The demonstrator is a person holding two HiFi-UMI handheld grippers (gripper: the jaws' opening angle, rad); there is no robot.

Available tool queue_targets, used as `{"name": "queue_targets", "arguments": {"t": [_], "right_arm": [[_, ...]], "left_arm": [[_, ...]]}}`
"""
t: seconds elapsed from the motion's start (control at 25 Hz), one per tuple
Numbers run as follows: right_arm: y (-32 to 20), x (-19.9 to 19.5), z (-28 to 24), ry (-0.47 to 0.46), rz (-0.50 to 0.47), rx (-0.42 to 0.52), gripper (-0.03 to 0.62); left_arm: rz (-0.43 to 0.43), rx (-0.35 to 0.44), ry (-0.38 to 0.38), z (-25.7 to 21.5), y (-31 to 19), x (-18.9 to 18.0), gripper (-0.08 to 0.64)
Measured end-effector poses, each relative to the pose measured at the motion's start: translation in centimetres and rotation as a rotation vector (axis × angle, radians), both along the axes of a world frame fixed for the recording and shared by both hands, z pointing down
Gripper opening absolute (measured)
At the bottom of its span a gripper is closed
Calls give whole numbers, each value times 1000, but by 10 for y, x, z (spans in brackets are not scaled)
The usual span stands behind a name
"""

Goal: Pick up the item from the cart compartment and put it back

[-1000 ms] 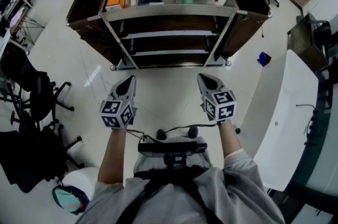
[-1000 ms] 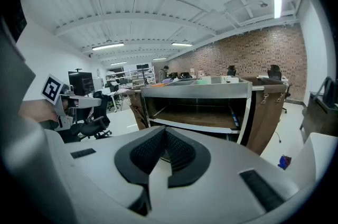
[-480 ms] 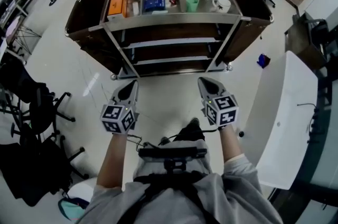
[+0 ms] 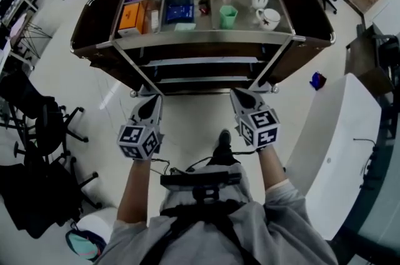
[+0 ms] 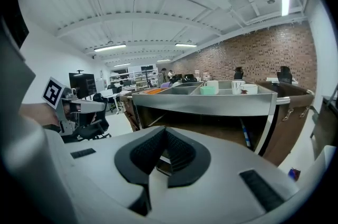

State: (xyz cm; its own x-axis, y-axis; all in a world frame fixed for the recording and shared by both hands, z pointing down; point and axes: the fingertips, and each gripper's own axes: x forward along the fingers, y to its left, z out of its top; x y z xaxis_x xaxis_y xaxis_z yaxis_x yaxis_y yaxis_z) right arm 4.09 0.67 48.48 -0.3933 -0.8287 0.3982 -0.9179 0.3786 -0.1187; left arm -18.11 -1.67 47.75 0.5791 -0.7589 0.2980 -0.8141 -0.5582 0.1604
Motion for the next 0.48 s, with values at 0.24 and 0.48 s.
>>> {"name": "queue_targets", "arguments": {"t": [0.24, 0.48], "right_arm": [[-43, 18, -9, -7, -73, -15, 9], [-72, 27, -11, -22, -173, -30, 9]], "left_arm": [[-40, -4, -9, -8, -39, 33, 2], [-98, -15, -17, -9, -64, 55, 2]]}}
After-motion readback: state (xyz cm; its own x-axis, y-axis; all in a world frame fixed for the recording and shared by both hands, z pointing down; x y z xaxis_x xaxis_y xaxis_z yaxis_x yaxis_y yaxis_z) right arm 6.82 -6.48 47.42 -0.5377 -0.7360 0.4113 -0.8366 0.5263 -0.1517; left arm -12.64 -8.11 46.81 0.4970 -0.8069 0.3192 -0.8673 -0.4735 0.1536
